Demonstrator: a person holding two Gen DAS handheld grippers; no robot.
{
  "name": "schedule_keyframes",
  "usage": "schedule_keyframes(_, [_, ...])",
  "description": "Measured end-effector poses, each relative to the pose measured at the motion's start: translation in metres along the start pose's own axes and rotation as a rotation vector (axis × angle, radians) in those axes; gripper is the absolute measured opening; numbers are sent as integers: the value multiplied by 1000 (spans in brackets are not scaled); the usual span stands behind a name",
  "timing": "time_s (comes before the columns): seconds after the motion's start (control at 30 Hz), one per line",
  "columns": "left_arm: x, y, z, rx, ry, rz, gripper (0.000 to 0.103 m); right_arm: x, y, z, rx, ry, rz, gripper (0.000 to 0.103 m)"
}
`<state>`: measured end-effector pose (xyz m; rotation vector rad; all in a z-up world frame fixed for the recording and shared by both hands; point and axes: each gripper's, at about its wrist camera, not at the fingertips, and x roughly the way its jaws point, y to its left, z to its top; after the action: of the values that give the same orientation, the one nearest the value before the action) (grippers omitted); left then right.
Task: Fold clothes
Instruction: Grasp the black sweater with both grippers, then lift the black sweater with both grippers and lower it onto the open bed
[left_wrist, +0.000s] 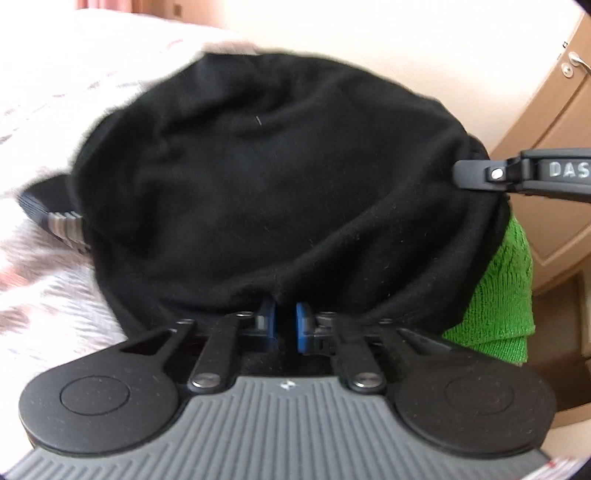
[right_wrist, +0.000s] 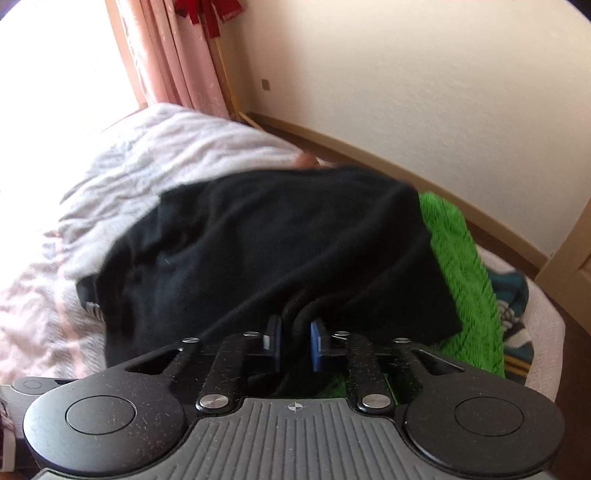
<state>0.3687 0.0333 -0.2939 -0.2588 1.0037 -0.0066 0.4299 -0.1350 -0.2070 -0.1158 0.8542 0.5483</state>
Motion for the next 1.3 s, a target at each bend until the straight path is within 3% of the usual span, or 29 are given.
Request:
schedule_keyframes(0.1, [-42, 17, 5, -103, -98, 7, 5, -35, 18, 10, -56, -83, 52, 9])
schedule_keyframes(0.3, [-158, 50, 7, -218, -341, 81, 1, -107, 69, 37, -107, -246, 294, 8])
schedule_keyframes(0.43, [-256, 80, -9, -311, -543, 163, 0, -150, 117, 54, -135, -300, 496, 8])
schedule_keyframes(0.53, [-337, 94, -26, -319, -716, 246, 0, -179, 153, 65, -128, -321, 641, 8])
schedule_keyframes(0.63, [-400, 104, -49, -315, -788, 338, 0, -215, 200, 73, -159, -366, 765, 7])
schedule_keyframes(0.87, [-500, 123, -144, -464, -822, 484, 0, -313, 307, 69, -233, -457, 982, 7])
schedule_keyframes(1.07, [-581, 125, -237, -541, -816, 577, 0, -381, 360, 48, -182, -498, 1107, 7])
schedule_keyframes(1.13, [-602, 124, -267, -572, -804, 604, 1, -383, 384, 35, -220, -434, 1127, 10])
schedule_keyframes(1.2, [-616, 129, -295, -605, -761, 639, 8, -371, 420, 20, -325, -288, 1074, 21])
schedule_keyframes(1.27, [-623, 130, -321, -642, -695, 679, 17, -344, 449, -3, -423, -137, 973, 58])
schedule_keyframes(1.3, [-623, 131, -333, -659, -655, 700, 19, -333, 454, -22, -458, -85, 942, 58])
